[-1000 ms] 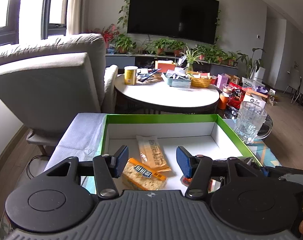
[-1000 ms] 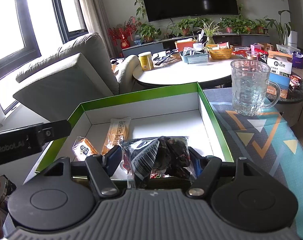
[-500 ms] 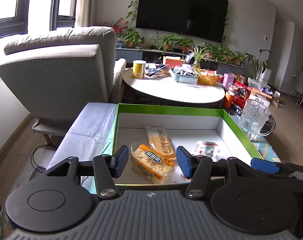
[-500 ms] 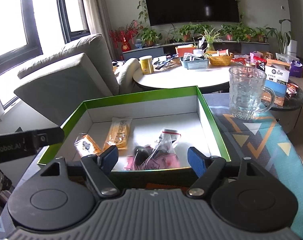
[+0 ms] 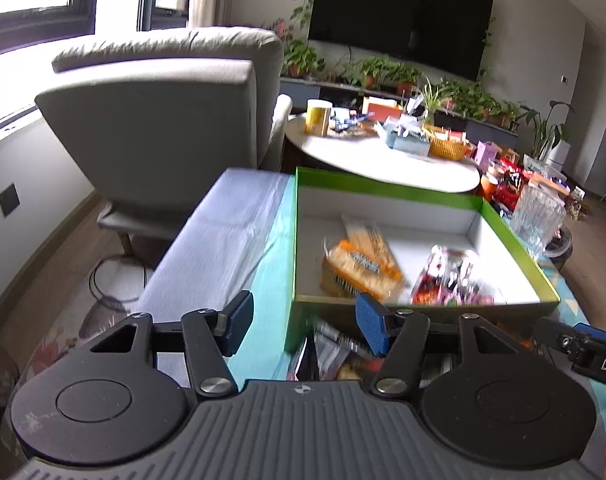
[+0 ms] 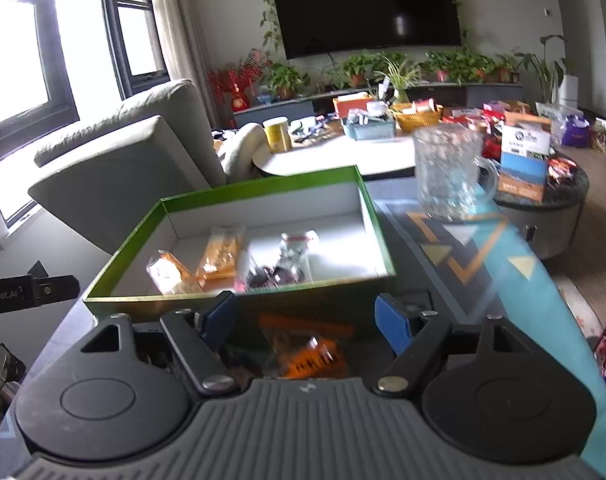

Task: Organize snacks
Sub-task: 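Grasp the black bar packet with left while right grasps an orange snack bag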

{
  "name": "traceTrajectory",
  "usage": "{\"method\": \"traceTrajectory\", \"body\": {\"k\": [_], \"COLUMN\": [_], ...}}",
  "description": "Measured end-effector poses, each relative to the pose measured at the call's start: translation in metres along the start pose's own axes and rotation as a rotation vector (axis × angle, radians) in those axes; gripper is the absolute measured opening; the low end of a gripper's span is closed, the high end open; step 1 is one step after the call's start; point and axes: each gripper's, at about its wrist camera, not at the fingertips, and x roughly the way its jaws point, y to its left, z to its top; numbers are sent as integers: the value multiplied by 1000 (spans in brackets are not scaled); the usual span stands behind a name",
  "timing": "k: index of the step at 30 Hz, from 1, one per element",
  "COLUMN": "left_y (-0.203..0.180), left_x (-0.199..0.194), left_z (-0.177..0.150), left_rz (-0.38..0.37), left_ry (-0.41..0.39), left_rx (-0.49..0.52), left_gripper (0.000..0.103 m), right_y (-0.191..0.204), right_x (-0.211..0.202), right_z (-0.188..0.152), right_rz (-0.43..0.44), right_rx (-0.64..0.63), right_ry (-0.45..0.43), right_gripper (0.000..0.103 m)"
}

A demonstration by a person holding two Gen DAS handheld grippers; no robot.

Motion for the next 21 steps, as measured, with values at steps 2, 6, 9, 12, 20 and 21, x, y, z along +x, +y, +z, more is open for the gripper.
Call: {"method": "traceTrajectory", "body": {"k": [2,6,9,12,20,21], "left_y": [-1,-1,1,5,10,10], "left_x": [0,1,-2,0,14,14], "left_z": [-5,-12,-21,-29,-37,-37], "left_rz": [-8,-4,-12,-5,-9,-13], "left_ry": [20,56,65,91,106,104], "left_rx": [4,5,25,41,47,48], "left_gripper": [54,54,54,54,47,47], "right_y": [-3,-7,-8,-9,-15,-15], "right_x": [-2,-8,-13,-13,-11,-11], "right_z": [-3,-8,-10,-14,-30,-31], "right_rz": [-9,-20,-21,-26,-41,-45], "right_rx": [13,30,27,19,27,27], "right_ry": [6,16,15,20,69,72], "right_gripper": [43,43,43,43,43,43]}}
